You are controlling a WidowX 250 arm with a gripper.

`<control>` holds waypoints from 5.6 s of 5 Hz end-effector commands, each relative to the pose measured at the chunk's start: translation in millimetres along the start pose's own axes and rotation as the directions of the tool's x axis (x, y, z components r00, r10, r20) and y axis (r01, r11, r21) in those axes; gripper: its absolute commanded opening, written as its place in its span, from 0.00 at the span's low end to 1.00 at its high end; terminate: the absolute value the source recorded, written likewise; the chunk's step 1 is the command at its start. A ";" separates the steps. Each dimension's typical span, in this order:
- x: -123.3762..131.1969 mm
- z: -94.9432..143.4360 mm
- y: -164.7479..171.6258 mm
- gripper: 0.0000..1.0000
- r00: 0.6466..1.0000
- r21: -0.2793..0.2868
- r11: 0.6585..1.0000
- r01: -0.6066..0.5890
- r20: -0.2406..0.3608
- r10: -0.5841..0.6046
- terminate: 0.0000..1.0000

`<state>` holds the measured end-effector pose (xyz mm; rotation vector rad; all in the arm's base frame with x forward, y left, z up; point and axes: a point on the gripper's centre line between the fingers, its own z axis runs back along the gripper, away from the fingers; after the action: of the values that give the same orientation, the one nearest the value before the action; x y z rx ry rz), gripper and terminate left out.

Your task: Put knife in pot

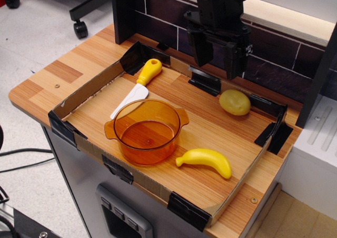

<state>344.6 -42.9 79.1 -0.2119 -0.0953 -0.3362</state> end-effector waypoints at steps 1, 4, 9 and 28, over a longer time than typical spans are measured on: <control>0.0 0.0 0.0 1.00 1.000 0.000 1.000 0.000 0.000 0.000 0.00; -23.3 44.0 45.6 1.00 0.969 -0.001 0.989 -0.145 0.202 0.143 0.00; -15.8 -9.4 117.5 1.00 0.954 0.189 0.938 -0.290 0.138 0.267 0.00; -78.8 53.2 39.5 1.00 0.996 -0.008 0.997 0.075 0.047 -0.075 0.00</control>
<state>280.1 21.6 96.4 -0.2619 -0.0889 -0.3881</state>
